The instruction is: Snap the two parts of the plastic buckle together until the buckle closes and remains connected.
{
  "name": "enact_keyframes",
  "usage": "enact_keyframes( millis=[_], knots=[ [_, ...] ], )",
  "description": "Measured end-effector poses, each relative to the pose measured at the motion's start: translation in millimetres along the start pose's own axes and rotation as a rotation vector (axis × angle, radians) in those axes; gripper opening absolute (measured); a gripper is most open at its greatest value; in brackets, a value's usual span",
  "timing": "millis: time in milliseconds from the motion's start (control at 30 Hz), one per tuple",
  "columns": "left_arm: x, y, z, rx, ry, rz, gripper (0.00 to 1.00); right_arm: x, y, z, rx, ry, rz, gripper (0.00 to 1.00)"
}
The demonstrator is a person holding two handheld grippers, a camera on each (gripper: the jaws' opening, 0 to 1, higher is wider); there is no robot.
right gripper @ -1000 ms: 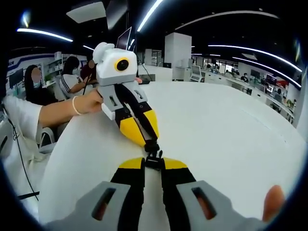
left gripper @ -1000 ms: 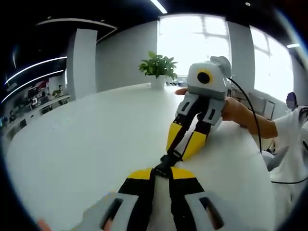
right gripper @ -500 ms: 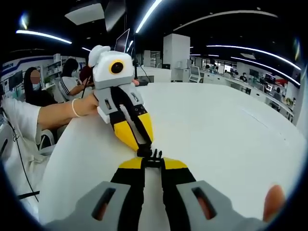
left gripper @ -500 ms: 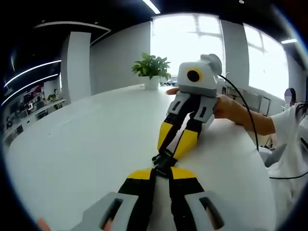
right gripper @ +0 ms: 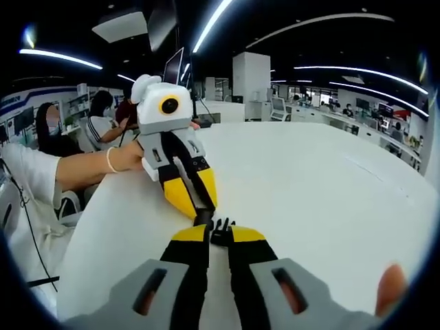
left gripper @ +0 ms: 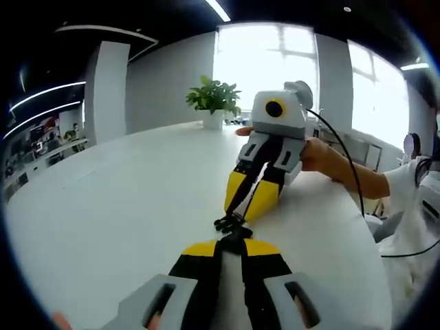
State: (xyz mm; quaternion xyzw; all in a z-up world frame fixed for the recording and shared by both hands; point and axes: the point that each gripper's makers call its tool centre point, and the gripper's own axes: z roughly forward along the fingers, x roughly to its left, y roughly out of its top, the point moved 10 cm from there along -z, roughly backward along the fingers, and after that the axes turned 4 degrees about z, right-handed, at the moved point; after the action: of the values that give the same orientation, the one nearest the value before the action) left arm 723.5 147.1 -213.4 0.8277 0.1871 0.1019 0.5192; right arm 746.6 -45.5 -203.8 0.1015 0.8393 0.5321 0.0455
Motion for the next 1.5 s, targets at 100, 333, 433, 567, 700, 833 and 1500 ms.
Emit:
enact_keyframes(
  millis=[100, 333, 433, 567, 700, 833, 1500],
  knots=[
    [-0.3, -0.4, -2.7, 0.001, -0.005, 0.001, 0.11, 2.8, 0.2, -0.4, 0.003, -0.017, -0.002, 0.15],
    [0.0, -0.7, -7.6, -0.014, -0.002, 0.000, 0.18, 7.9, -1.8, 1.8, 0.022, -0.036, 0.002, 0.18],
    [1.1, -0.8, -7.4, -0.013, 0.010, 0.006, 0.20, 8.3, -2.0, 2.1, 0.023, -0.040, -0.001, 0.18],
    [3.4, 0.6, -3.3, 0.000, 0.007, 0.025, 0.23, 7.4, -2.7, 2.3, 0.022, -0.050, 0.000, 0.18],
    [6.2, 1.2, 0.1, -0.001, 0.002, 0.025, 0.23, 6.3, -3.1, 4.4, 0.022, -0.050, -0.003, 0.18],
    [6.1, 0.7, 0.3, -0.001, -0.006, 0.019, 0.19, 6.5, -3.4, 4.4, 0.018, -0.043, -0.005, 0.15],
    [14.1, -3.4, -12.4, -0.044, 0.071, -0.071, 0.11, 6.4, -3.5, -2.9, -0.008, -0.022, 0.016, 0.13]
  ],
)
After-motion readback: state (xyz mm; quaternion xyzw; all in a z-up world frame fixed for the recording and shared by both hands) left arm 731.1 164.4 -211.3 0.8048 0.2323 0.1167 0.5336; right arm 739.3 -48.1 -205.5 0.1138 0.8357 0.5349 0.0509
